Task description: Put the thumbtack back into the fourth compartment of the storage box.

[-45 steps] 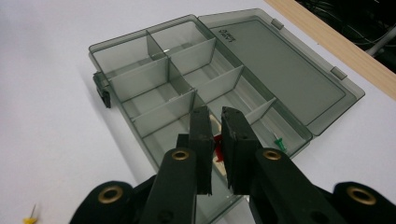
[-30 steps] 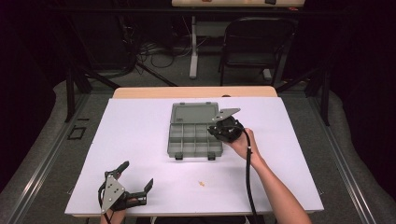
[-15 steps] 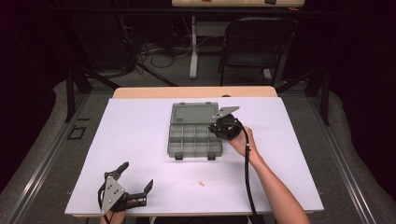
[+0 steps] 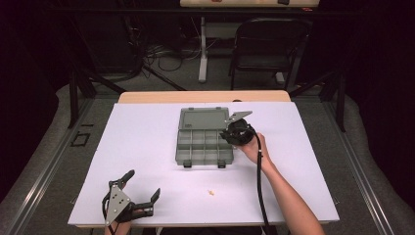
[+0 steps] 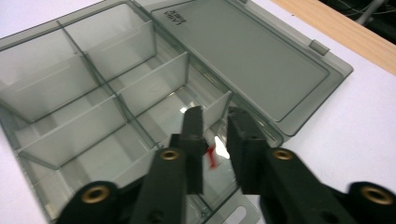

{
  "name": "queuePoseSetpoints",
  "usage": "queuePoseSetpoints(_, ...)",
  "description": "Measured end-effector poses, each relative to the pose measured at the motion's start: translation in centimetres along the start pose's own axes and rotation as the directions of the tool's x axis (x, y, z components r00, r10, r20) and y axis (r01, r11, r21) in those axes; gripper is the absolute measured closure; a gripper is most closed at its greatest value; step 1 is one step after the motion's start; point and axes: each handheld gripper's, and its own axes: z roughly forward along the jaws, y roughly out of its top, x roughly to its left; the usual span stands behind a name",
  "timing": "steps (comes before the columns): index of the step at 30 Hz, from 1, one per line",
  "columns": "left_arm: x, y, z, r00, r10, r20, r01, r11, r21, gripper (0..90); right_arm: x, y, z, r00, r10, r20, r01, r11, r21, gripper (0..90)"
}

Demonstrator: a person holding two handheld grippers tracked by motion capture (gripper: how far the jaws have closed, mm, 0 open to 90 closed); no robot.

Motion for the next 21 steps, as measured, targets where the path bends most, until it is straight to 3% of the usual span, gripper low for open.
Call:
queuePoseSetpoints(5,0.0,0.0,0.0,1.0000,0.000,0.000,0.000,1.0000,0.002,0.1,-0.1,0.0,-0.3,0.9999,0.011,0.004,-0.011,1.000,-0.014,67.7)
queuePoseSetpoints(10,0.0,0.0,0.0,1.0000,0.001,-0.001,-0.001,1.0000,0.002,0.1,0.2,0.3,-1.0,0.9993,0.037,-0.001,-0.037,0.999,-0.010,39.6)
queuePoseSetpoints(14,0.0,0.0,-0.1,1.0000,0.002,-0.002,-0.002,1.0000,0.003,0.1,0.9,0.2,-2.0,0.9994,0.029,-0.019,-0.029,0.999,-0.024,24.7)
queuePoseSetpoints(21,-0.1,0.0,-0.2,1.0000,0.008,-0.005,-0.008,1.0000,0.003,0.1,2.2,-0.2,-4.2,0.9995,0.003,-0.031,-0.005,0.998,-0.061,14.5)
